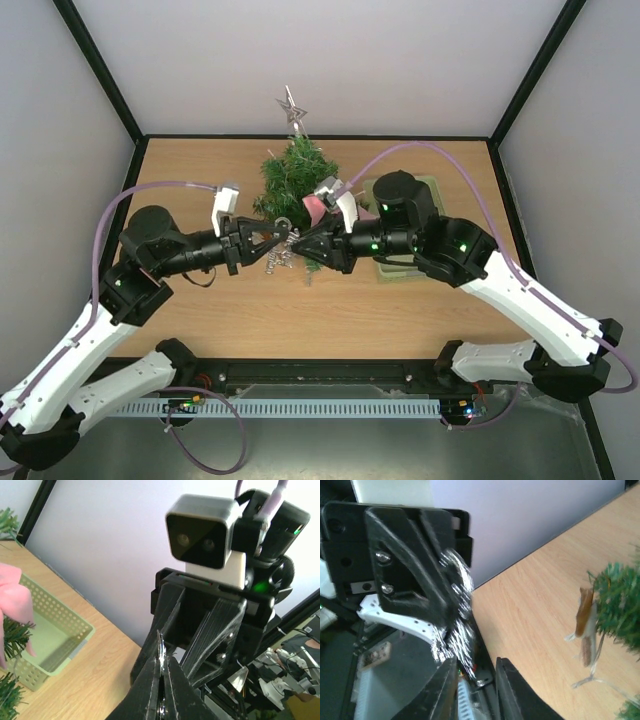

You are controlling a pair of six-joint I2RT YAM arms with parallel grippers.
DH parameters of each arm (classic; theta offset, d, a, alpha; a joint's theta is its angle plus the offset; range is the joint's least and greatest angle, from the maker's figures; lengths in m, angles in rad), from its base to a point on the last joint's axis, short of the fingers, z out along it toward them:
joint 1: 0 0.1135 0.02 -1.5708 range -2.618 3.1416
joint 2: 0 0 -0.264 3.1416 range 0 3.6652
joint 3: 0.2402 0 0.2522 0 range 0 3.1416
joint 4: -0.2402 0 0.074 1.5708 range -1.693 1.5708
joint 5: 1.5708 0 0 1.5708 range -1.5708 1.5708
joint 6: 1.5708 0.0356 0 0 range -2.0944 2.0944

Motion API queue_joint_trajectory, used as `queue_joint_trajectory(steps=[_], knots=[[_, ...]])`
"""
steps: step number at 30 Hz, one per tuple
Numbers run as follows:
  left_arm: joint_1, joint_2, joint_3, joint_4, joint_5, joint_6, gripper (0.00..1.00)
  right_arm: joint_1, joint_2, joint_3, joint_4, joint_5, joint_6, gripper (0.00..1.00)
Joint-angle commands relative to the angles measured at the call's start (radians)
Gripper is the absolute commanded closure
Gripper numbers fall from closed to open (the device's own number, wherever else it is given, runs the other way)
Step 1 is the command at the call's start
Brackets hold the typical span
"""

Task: Decorate the small christmas tree

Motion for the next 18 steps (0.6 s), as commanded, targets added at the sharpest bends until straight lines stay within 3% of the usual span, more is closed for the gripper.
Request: queue_joint_trajectory(steps=[1, 4, 8, 18], knots=[[0.019, -0.046, -0.057, 0.177, -0.027, -0.116, 0.98, 0.003, -0.094, -0.159, 0.227, 0.039, 0.116, 0.72], [0.024, -0.075, -0.133, 0.359, -0.086, -0.252, 0.98, 0.003, -0.191, -0.39, 0.693, 0.0, 0.354, 0.67], [0.025, -0.102, -0.209, 0.536, -0.178, -0.353, 0.97, 0.003, -0.233, -0.593, 1.146, 0.004, 0.602, 0.66], [0.025, -0.124, -0.283, 0.665, -0.29, -0.408, 0.98, 0.005, -0.19, -0.616, 1.258, 0.057, 0.692, 0.75]])
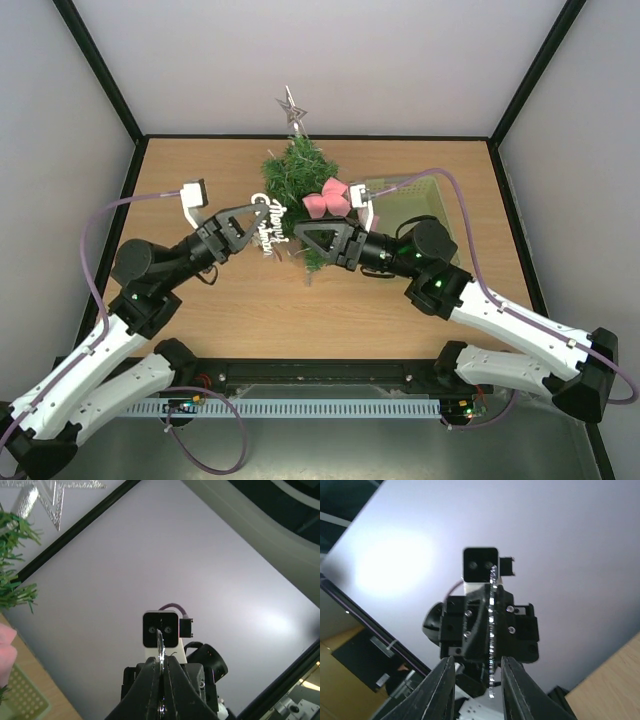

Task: Decorate the small christmas tree

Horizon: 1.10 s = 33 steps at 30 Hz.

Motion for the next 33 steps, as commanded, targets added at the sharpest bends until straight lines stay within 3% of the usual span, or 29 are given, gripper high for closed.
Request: queue_joint_trajectory(steps=[1, 10, 13, 19, 22, 25, 28, 30, 33], knots=[[0.005, -0.022, -0.017, 0.12, -0.064, -0.03, 0.97, 0.005, 0.007, -0.004, 0.173, 0.019, 0.077, 0.75], [0.005, -0.002, -0.034, 0.162, -0.074, -0.056, 0.97, 0.014, 0.067, 0.007, 0.183, 0.014, 0.095, 0.7], [0.005, 0.003, -0.036, 0.169, -0.076, -0.057, 0.98, 0.035, 0.095, 0.022, 0.185, 0.005, 0.088, 0.75], [0.005, -0.001, -0.049, 0.178, -0.088, -0.06, 0.98, 0.055, 0.101, 0.012, 0.185, 0.037, 0.078, 0.98], [0.005, -0.006, -0.054, 0.161, -0.095, -0.057, 0.96, 0.056, 0.074, -0.002, 0.18, 0.075, 0.051, 0.98], [0.004, -0.021, -0.055, 0.112, -0.116, -0.039, 0.76, 0.056, 0.049, 0.013, 0.086, 0.108, -0.009, 0.98], [0.007, -0.049, -0.027, -0.023, -0.179, 0.032, 0.42, 0.055, 0.031, 0.08, -0.129, 0.146, -0.118, 0.98], [0.009, -0.063, 0.023, -0.156, -0.231, 0.134, 0.35, 0.054, 0.027, 0.16, -0.345, 0.206, -0.203, 0.98], [0.021, -0.055, 0.116, -0.361, -0.313, 0.27, 0.32, 0.053, 0.047, 0.309, -0.624, 0.294, -0.319, 0.98]])
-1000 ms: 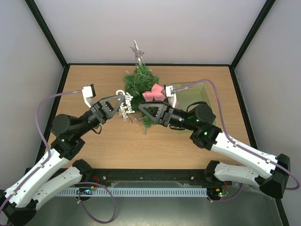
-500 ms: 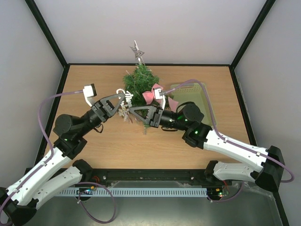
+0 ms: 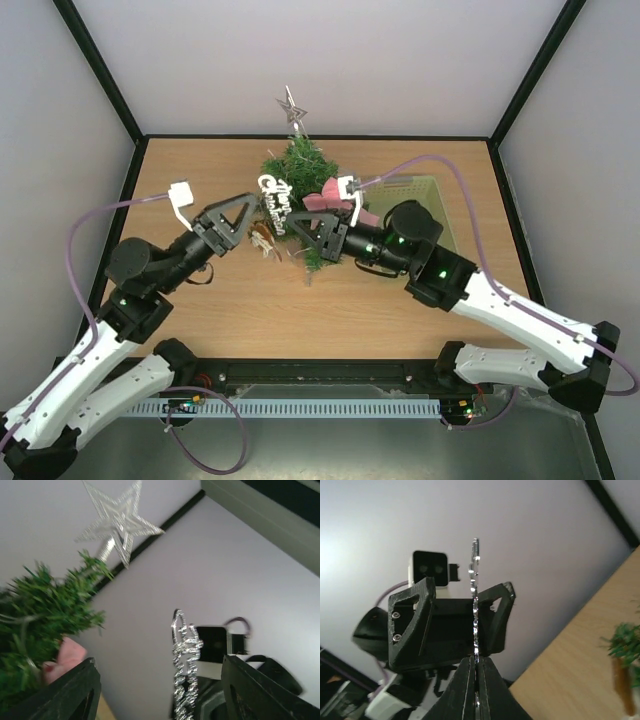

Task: Decorate the small christmas tree

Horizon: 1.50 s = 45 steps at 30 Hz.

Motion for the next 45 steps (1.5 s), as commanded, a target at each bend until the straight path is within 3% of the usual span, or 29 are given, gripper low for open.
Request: queue_joint_trajectory(steps=[1, 6, 12, 18, 23, 45], knots=[[0.025, 0.002, 0.14, -0.295, -0.144, 0.232, 0.32, 0.002, 0.016, 0.229, -0.479, 0.161, -0.23, 0.98], [0.094, 0.035, 0.195, -0.39, -0.129, 0.308, 0.34, -0.002, 0.151, 0.456, -0.746, 0.207, -0.295, 0.98], [0.245, 0.092, 0.225, -0.404, 0.072, 0.291, 0.48, -0.007, 0.302, 0.657, -0.903, 0.246, -0.3, 0.98], [0.333, 0.147, 0.216, -0.34, 0.25, 0.266, 0.62, -0.012, 0.355, 0.686, -0.896, 0.319, -0.241, 0.98], [0.343, 0.196, 0.213, -0.284, 0.344, 0.27, 0.67, -0.022, 0.412, 0.723, -0.907, 0.347, -0.217, 0.98], [0.352, 0.331, 0.219, -0.232, 0.382, 0.335, 0.77, -0.089, 0.54, 0.82, -0.871, 0.359, -0.15, 0.98]])
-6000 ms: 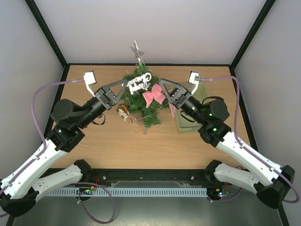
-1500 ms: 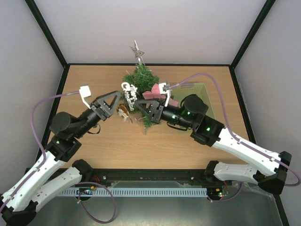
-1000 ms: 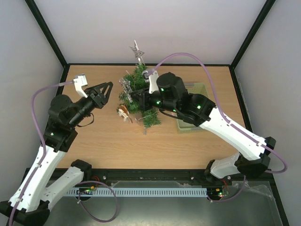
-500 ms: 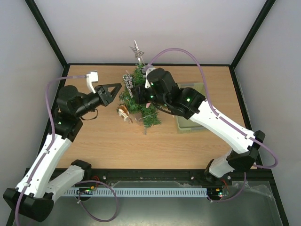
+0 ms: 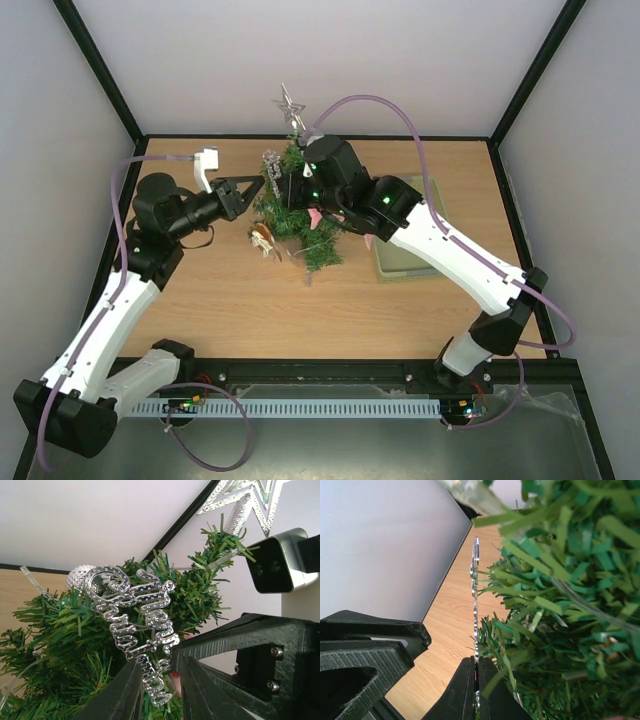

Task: Decorate the small christmas tree

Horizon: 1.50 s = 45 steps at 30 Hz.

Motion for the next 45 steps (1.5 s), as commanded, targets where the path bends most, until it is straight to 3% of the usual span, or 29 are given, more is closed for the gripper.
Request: queue_joint_trajectory(steps=[1, 30, 36, 45], knots=[[0.008, 0.019, 0.023, 0.041, 0.014, 0.028, 0.77, -0.006, 0.023, 0.051, 0.004, 0.011, 0.023, 0.98], [0.009, 0.124, 0.035, 0.125, 0.048, -0.001, 0.8, -0.007, -0.042, -0.054, 0.054, 0.05, 0.062, 0.98], [0.007, 0.149, 0.037, 0.143, 0.058, -0.006, 0.79, -0.007, -0.05, -0.061, 0.068, 0.061, 0.061, 0.92], [0.007, 0.164, 0.033, 0.149, 0.069, -0.009, 0.79, -0.007, -0.053, -0.077, 0.085, 0.051, 0.061, 0.91]])
